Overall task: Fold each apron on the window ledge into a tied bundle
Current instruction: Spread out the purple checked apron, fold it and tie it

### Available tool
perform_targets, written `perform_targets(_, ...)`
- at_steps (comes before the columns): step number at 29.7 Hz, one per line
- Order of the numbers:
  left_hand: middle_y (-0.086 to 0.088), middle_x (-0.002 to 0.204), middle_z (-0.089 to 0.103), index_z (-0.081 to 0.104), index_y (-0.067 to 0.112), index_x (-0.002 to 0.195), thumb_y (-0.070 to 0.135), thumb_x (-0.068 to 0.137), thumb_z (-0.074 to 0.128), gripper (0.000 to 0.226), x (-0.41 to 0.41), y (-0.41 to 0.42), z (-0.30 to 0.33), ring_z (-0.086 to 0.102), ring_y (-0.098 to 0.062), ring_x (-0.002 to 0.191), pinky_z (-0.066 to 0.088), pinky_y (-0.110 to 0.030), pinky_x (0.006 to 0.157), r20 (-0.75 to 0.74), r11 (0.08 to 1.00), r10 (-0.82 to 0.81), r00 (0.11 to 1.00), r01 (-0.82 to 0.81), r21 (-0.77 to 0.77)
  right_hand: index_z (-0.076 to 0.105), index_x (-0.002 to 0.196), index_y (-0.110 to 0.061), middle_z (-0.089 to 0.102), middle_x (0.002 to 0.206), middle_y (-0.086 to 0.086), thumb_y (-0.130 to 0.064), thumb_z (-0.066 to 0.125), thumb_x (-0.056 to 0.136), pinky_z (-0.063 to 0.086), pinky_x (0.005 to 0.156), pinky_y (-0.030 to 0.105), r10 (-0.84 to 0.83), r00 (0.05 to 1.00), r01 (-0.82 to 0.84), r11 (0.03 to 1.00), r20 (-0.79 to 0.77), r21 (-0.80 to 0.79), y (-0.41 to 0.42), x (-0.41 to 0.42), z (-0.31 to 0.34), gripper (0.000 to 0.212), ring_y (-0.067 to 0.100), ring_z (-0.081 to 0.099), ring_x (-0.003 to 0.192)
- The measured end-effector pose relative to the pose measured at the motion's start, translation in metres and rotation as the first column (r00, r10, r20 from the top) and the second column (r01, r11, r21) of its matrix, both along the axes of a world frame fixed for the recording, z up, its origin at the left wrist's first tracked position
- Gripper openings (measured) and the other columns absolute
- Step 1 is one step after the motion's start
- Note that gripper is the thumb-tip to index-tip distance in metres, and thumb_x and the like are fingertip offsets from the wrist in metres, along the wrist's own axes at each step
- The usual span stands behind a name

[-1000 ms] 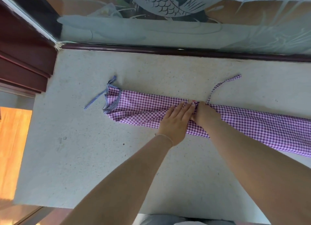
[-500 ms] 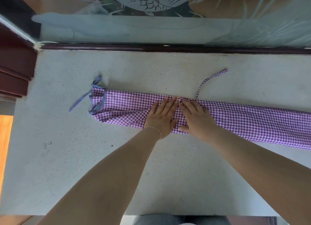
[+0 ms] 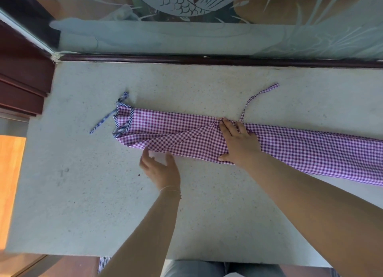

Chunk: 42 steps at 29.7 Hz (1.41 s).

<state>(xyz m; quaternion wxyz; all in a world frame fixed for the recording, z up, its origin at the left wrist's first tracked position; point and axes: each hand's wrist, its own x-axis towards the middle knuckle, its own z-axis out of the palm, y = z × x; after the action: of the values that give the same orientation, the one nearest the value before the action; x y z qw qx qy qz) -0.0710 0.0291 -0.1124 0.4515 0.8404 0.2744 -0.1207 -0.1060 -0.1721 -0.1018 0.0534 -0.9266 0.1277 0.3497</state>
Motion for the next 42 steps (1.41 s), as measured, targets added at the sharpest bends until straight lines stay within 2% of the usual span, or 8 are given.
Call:
perform_targets(5, 0.002, 0.114, 0.066, 0.059, 0.015, 0.114, 0.029, 0.091, 0.062, 0.026, 0.022, 0.000, 0.017, 0.064, -0.016, 0.098, 0.052, -0.032, 0.092, -0.359, 0.837, 0.204, 0.911, -0.352, -0.419, -0.011, 0.152, -0.021, -0.016, 0.159, -0.007, -0.064, 0.063, 0.077, 0.028, 0.111, 0.056, -0.012, 1.000, 0.012, 1.000, 0.012, 0.012, 0.002, 0.002, -0.002, 0.114, 0.027, -0.001, 0.146)
perform_targets(9, -0.004, 0.100, 0.070, 0.061, 0.010, 0.110, 0.018, 0.083, 0.070, 0.030, 0.033, -0.002, 0.025, 0.068, -0.019, 0.089, 0.059, -0.027, 0.067, -0.580, 0.493, 0.120, 0.806, -0.555, -0.670, -0.013, 0.152, -0.020, -0.018, 0.159, -0.006, -0.064, 0.062, 0.077, 0.027, 0.112, 0.057, 0.004, 1.000, -0.004, 1.000, 0.000, 0.000, 0.003, 0.002, -0.002, 0.115, 0.029, -0.001, 0.146)
perform_targets(12, -0.003, 0.092, 0.069, 0.061, 0.011, 0.109, 0.018, 0.086, 0.066, 0.024, 0.027, -0.007, 0.024, 0.065, -0.016, 0.077, 0.055, -0.019, 0.049, -0.624, 0.520, -0.011, 0.782, -0.528, -0.671, -0.014, 0.152, -0.020, -0.018, 0.159, -0.006, -0.065, 0.062, 0.077, 0.026, 0.112, 0.058, 0.002, 1.000, -0.002, 1.000, -0.002, -0.001, 0.002, 0.000, -0.004, 0.115, 0.030, -0.002, 0.146)
perform_targets(19, -0.016, 0.133, 0.051, 0.052, 0.011, 0.122, 0.015, 0.098, 0.047, 0.025, 0.011, -0.040, 0.035, 0.049, -0.041, 0.121, 0.054, -0.053, 0.081, -0.564, 0.193, 0.111, 0.818, -0.574, -0.795, -0.012, 0.152, -0.022, -0.016, 0.159, -0.007, -0.066, 0.063, 0.075, 0.024, 0.110, 0.058, 0.008, 1.000, -0.008, 1.000, 0.021, 0.005, -0.001, -0.001, -0.005, 0.116, 0.028, 0.000, 0.146)
perform_targets(27, 0.015, 0.118, 0.056, 0.051, 0.030, 0.118, 0.026, 0.101, 0.042, 0.020, -0.044, -0.092, 0.049, 0.054, 0.000, 0.106, 0.045, -0.018, 0.095, 0.068, 0.714, -0.320, 0.945, 0.288, -0.638, -0.003, 0.152, -0.023, -0.002, 0.160, -0.005, -0.062, 0.061, 0.079, 0.027, 0.108, 0.055, 0.031, 0.993, -0.028, 0.999, 0.116, -0.030, -0.004, -0.004, -0.005, 0.104, 0.026, 0.006, 0.146)
perform_targets(33, 0.002, 0.150, 0.030, 0.026, 0.018, 0.149, 0.063, 0.090, 0.025, 0.074, -0.075, -0.096, 0.001, 0.026, -0.018, 0.139, 0.020, -0.037, 0.119, 0.179, 0.587, -0.765, 0.619, 0.784, -0.202, -0.004, 0.150, -0.006, 0.002, 0.157, 0.016, -0.031, 0.027, 0.104, 0.026, 0.114, 0.031, 0.114, 0.993, -0.114, 0.993, -0.033, 0.014, -0.019, -0.010, -0.019, 0.061, 0.024, 0.019, 0.142)
perform_targets(37, -0.005, 0.156, 0.021, 0.017, 0.021, 0.152, 0.072, 0.085, 0.016, 0.084, -0.084, -0.107, -0.011, 0.015, -0.025, 0.145, 0.017, -0.045, 0.119, 0.141, 0.574, -0.800, 0.584, 0.812, -0.104, -0.008, 0.150, -0.007, 0.000, 0.159, 0.016, -0.041, 0.031, 0.101, 0.012, 0.119, 0.043, 0.215, 0.974, -0.224, 0.964, -0.073, -0.141, -0.027, -0.020, -0.009, 0.071, 0.032, 0.006, 0.147)
perform_targets(42, -0.006, 0.156, 0.023, 0.020, 0.018, 0.151, 0.064, 0.091, 0.015, 0.075, -0.090, -0.117, -0.011, 0.014, -0.029, 0.144, 0.014, -0.048, 0.119, 0.109, 0.545, -0.835, 0.539, 0.838, 0.022, 0.023, 0.149, -0.009, 0.027, 0.151, 0.016, -0.033, 0.056, 0.091, 0.021, 0.117, 0.046, -0.045, 0.949, -0.041, 0.963, 0.312, 0.265, -0.047, -0.046, -0.006, 0.071, 0.032, 0.026, 0.138)
